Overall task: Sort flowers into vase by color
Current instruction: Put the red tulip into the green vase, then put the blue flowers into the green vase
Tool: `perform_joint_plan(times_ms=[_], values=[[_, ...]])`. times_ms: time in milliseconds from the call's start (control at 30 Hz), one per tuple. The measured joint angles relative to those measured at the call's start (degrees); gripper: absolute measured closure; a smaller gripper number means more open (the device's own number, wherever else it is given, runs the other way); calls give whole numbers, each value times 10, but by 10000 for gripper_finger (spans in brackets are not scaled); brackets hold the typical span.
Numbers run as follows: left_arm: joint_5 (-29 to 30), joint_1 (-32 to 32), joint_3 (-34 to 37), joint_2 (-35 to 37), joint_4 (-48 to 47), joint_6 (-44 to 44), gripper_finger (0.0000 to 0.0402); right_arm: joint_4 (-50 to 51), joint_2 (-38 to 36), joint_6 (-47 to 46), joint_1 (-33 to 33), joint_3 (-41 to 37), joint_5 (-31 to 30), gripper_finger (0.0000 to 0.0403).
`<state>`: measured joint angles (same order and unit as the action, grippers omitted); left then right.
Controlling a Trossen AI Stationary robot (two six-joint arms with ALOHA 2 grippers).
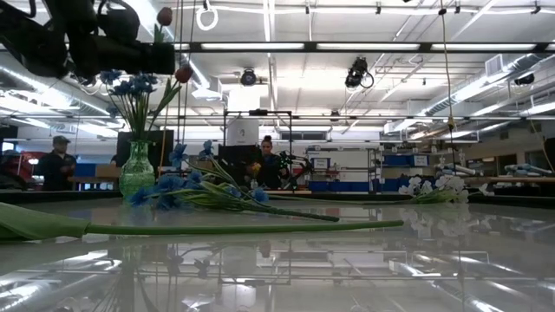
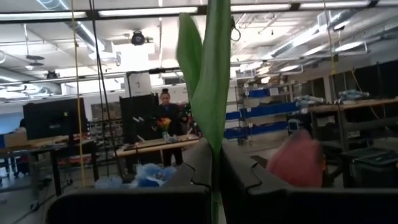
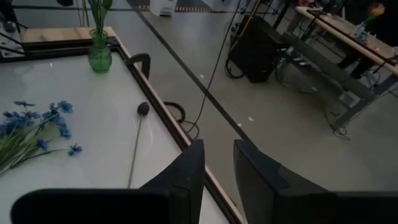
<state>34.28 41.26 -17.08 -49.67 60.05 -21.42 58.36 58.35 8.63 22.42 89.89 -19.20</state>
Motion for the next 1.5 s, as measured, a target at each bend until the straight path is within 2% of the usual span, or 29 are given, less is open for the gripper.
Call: perform_joint_plan(times_ms=[167,300,533,733,967,1133,1233,1400,1500], values=[[-3,8,0,-6,0,10,386,0,0,1,7,0,12,308],[10,0,0,-5,-11,57,364,-2,1,-3,15,0,13,308],[118,-35,0,-5,-75,92,280,-20,4,-27,30,0,34,307],[210,-87,-13,3,-108,84,205,-29,5,-49,33,0,57,307],[276,-150,-68,34,-291,113,131,-29,11,-111,32,0,76,307],[276,-202,-146,45,-482,172,113,-27,29,-174,32,0,106,307],[262,-235,-208,44,-630,262,113,-13,49,-225,32,0,128,307],[157,-274,-294,42,-876,469,113,37,92,-275,32,0,134,307],[82,-294,-306,42,-951,558,113,45,119,-285,24,0,133,307]])
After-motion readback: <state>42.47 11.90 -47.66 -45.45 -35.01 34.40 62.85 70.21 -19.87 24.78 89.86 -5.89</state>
